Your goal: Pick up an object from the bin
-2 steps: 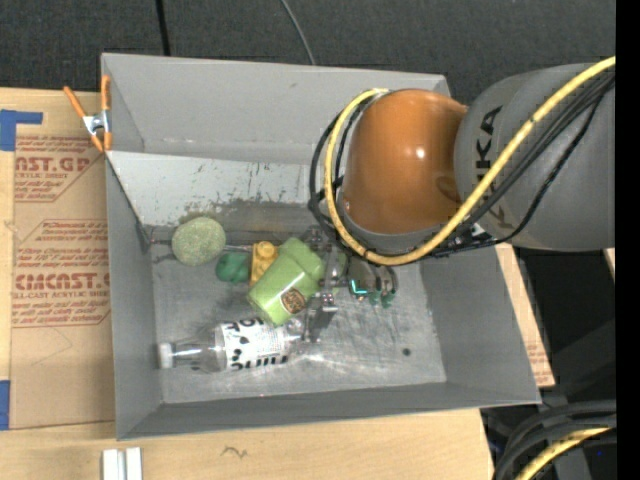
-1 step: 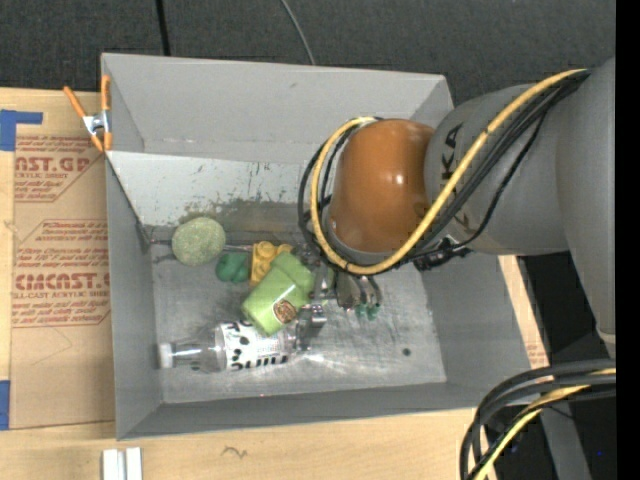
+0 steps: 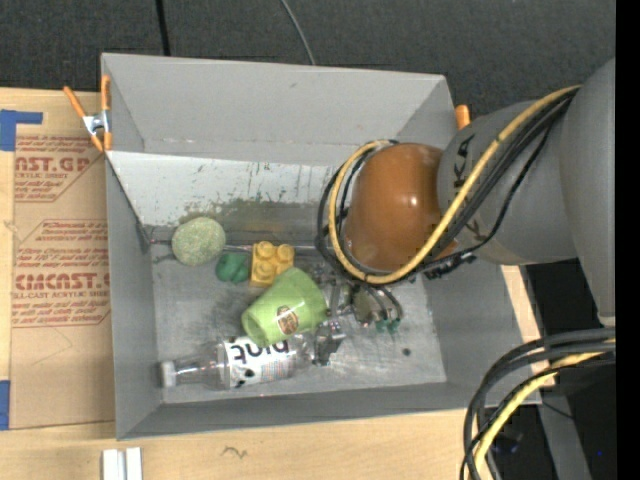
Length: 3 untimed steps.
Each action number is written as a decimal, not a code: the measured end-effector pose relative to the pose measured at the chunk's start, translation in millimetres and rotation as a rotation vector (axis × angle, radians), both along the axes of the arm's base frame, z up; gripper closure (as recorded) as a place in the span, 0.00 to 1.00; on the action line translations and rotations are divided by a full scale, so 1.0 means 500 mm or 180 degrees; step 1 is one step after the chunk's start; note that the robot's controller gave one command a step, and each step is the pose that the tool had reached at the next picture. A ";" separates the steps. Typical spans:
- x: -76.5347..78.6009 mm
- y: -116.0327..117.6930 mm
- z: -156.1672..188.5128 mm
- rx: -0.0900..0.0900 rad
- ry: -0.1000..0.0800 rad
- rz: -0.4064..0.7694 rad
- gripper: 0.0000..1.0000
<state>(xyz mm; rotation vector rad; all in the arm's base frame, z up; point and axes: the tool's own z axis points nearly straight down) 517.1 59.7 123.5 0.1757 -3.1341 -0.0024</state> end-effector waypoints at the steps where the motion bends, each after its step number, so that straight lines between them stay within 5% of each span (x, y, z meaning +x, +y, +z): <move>1: 0.034 -0.004 -0.046 -0.0019 -0.0013 0.0324 0.00; 2: 0.035 0.034 -0.082 0.0007 -0.0017 0.0539 0.00; 3: 0.035 0.009 -0.090 -0.0002 -0.0027 0.0815 0.00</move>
Offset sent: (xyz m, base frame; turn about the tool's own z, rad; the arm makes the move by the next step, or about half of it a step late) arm 0.0096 -0.0070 -0.0535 -0.1945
